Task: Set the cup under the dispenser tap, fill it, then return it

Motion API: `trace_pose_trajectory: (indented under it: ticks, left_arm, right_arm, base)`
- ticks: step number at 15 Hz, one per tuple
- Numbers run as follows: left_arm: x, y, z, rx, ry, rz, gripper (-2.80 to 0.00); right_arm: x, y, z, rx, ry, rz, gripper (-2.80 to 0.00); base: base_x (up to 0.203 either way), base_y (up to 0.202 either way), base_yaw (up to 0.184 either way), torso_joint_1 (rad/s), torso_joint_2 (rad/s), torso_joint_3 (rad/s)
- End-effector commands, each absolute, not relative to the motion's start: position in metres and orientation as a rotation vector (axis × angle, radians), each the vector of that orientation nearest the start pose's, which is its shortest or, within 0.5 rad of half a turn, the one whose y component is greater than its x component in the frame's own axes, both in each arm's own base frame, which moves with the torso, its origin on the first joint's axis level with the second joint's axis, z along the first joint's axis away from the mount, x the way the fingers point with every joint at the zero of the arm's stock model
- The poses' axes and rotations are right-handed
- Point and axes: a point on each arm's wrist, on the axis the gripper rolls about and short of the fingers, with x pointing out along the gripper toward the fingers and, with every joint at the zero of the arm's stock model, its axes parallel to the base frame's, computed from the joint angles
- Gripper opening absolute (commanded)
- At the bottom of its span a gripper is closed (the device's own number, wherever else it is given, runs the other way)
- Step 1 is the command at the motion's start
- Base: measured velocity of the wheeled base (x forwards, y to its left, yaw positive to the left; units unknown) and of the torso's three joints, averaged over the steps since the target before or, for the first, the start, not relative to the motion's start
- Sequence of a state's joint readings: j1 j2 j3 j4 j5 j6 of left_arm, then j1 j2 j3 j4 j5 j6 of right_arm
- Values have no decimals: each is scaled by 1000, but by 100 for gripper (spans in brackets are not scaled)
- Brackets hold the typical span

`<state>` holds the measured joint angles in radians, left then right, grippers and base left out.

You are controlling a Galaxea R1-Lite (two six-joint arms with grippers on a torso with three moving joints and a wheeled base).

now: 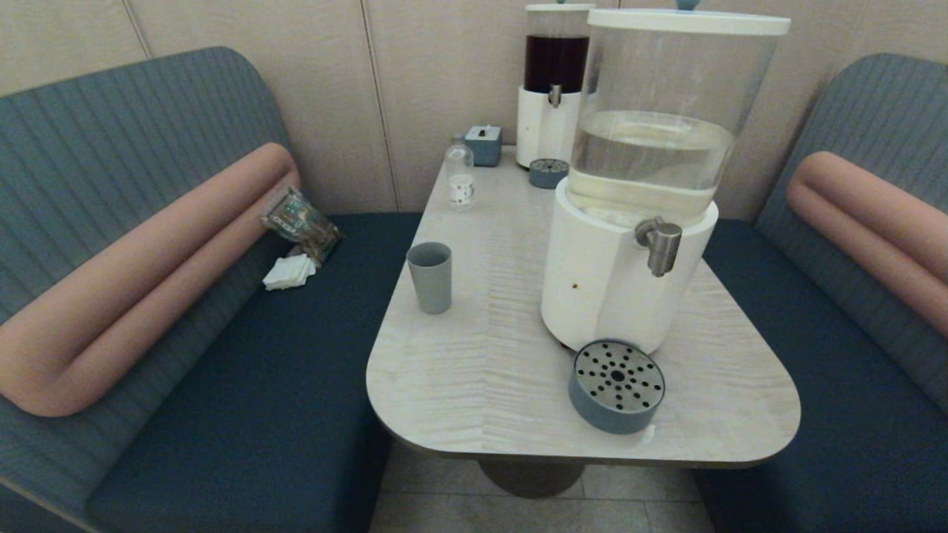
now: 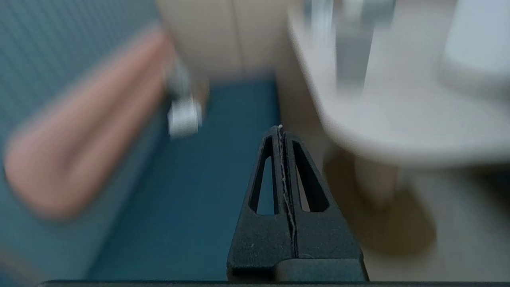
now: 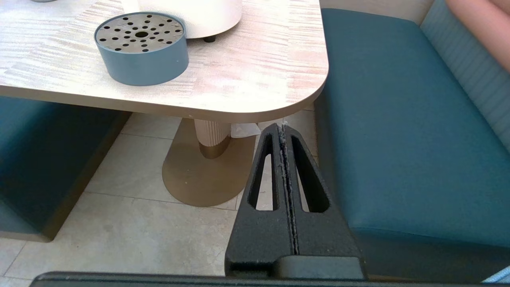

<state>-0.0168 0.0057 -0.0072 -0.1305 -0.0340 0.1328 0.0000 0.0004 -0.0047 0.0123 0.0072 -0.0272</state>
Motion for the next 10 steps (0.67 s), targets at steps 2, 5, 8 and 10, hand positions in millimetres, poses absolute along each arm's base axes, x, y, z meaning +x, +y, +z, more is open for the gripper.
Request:
trace_pose_trajectory:
  ticks: [2, 5, 8, 10]
  left_arm:
    - [-24, 0, 75, 130, 22, -58, -280]
    - [-23, 0, 75, 124, 3, -51, -280]
    - [-23, 0, 75, 121, 0, -52, -280]
    - [-23, 0, 75, 121, 1, -52, -280]
  right_arm:
    - [-23, 0, 76, -28, 9, 8, -280]
    - [-23, 0, 76, -28, 9, 8, -280]
    - [-23, 0, 75, -29, 8, 8, -280]
    - [-23, 0, 76, -28, 8, 8, -280]
  base:
    - [0, 0, 0, 0, 0, 0]
    - [0, 0, 0, 0, 0, 0]
    - [0, 0, 0, 0, 0, 0]
    - [0, 0, 0, 0, 0, 0]
